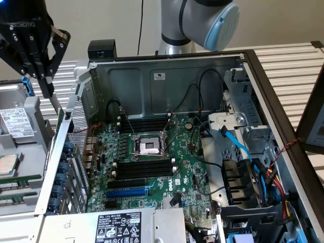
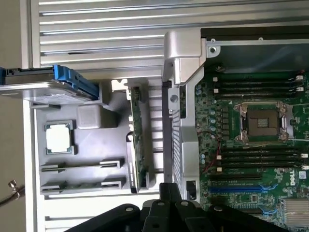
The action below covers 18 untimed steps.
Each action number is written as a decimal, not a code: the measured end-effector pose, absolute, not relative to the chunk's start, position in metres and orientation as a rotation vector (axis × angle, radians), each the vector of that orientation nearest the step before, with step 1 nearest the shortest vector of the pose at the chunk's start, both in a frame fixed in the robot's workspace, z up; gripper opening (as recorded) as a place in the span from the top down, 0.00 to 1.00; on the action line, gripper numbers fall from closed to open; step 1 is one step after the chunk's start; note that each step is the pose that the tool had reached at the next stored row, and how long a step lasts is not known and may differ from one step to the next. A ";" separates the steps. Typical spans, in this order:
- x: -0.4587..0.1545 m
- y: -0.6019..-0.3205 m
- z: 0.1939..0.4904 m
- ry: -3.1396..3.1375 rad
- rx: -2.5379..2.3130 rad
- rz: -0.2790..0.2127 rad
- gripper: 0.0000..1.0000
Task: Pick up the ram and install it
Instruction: 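Reach for the ram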
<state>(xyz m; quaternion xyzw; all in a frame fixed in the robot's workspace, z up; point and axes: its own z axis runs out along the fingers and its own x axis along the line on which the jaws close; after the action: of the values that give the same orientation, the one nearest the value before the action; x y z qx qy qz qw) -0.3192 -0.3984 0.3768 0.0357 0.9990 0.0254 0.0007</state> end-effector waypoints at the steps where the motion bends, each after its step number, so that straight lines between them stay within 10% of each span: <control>1: -0.324 -0.398 0.376 3.137 0.112 0.080 0.89; 18: -0.401 -0.398 0.368 3.137 0.112 0.080 0.89</control>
<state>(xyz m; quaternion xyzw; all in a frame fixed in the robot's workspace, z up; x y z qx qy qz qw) -0.4009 -0.3984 0.3681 0.0356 0.9990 0.0256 0.0006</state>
